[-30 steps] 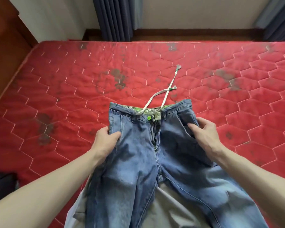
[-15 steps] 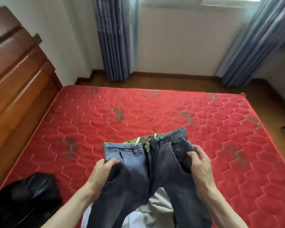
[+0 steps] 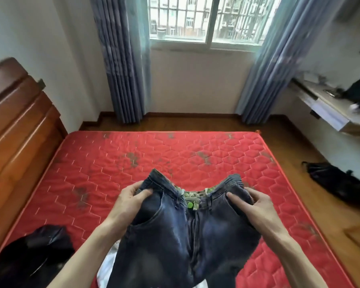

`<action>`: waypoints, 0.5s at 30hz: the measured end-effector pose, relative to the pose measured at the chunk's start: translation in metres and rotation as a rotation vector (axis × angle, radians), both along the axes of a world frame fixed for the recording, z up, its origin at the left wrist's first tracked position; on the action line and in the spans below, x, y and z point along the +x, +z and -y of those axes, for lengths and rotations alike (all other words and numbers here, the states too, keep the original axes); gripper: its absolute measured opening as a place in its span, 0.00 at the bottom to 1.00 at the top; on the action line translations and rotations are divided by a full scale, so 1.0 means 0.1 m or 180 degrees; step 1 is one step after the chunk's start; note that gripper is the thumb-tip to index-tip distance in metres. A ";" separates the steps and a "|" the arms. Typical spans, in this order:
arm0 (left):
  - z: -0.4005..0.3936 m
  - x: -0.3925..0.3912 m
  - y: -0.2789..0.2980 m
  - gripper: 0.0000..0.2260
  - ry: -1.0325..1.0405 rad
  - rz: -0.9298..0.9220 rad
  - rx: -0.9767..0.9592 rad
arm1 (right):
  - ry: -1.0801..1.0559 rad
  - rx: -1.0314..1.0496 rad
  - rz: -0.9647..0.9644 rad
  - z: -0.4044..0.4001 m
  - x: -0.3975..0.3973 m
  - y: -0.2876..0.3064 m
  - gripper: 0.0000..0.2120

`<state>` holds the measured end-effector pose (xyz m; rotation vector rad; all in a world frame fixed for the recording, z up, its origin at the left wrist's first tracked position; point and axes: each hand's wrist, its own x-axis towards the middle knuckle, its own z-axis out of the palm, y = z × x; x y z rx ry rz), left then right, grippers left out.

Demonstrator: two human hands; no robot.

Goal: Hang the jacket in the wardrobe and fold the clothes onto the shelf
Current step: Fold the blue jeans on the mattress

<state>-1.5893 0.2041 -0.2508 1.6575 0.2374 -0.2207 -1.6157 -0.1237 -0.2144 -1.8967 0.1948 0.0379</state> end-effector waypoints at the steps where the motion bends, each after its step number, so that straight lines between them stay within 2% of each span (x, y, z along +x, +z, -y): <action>1: 0.09 -0.06 0.04 0.07 -0.0043 0.0042 0.0038 | -0.0086 -0.0041 0.0123 0.10 -0.06 0.03 0.07; 3: 0.29 -0.18 0.13 0.04 -0.0143 0.0184 0.0158 | -0.0190 -0.0148 0.0325 0.32 -0.15 0.06 0.06; 5: 0.54 -0.27 0.20 0.07 -0.0140 0.0408 0.0275 | -0.0248 -0.0285 0.0477 0.56 -0.22 0.14 0.04; 8: 0.93 -0.31 0.36 0.06 -0.0142 0.0761 0.0463 | -0.0266 -0.0530 0.0753 0.96 -0.29 0.29 0.01; 11: 1.42 -0.30 0.59 0.06 -0.0094 0.0949 0.0451 | -0.0218 -0.0652 0.0913 1.47 -0.29 0.46 0.06; 15: 2.19 -0.23 0.96 0.06 -0.0157 0.1263 0.0660 | -0.0386 -0.1191 0.1337 2.22 -0.18 0.70 0.06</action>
